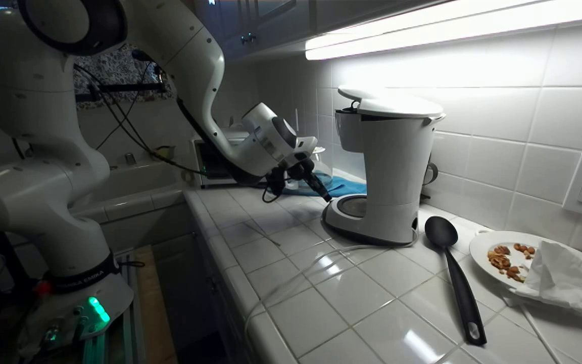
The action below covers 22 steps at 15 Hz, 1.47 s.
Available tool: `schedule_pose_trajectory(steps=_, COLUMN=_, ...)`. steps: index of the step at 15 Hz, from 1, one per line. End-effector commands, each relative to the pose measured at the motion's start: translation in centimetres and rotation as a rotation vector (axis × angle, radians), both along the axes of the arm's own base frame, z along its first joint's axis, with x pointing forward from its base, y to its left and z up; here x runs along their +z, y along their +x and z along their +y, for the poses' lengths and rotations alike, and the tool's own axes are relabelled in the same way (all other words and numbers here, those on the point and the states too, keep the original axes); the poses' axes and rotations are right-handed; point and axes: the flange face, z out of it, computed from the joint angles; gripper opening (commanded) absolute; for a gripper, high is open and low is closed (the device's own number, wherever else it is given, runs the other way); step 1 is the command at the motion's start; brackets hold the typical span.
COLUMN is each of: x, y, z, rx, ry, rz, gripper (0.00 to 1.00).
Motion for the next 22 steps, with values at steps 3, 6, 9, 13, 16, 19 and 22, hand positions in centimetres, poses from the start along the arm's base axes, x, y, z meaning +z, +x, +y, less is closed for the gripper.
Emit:
schedule_pose_trajectory(steps=3, x=0.5, y=-0.1, z=0.0, rx=-0.022, ry=-0.024, rz=0.002, gripper=0.03)
schedule_pose_trajectory(steps=6, x=0.7, y=-0.2, z=0.0, rx=-0.031, ry=-0.033, rz=0.005, gripper=0.03)
schedule_pose_trajectory(steps=9, x=0.7, y=-0.3, z=0.1, rx=-0.035, ry=-0.034, rz=0.01, gripper=0.03)
schedule_pose_trajectory(steps=13, x=0.7, y=-0.6, z=0.1, rx=-0.039, ry=-0.044, rz=0.016, gripper=0.03)
schedule_pose_trajectory(steps=16, x=1.2, y=-0.6, z=0.0, rx=-0.04, ry=-0.056, rz=0.008, gripper=0.03)
schedule_pose_trajectory(steps=19, x=1.6, y=-0.6, z=0.0, rx=-0.039, ry=-0.065, rz=0.002, gripper=0.03)
schedule_pose_trajectory(steps=22, x=1.6, y=-0.7, z=0.0, rx=-0.038, ry=-0.072, rz=0.006, gripper=0.03)
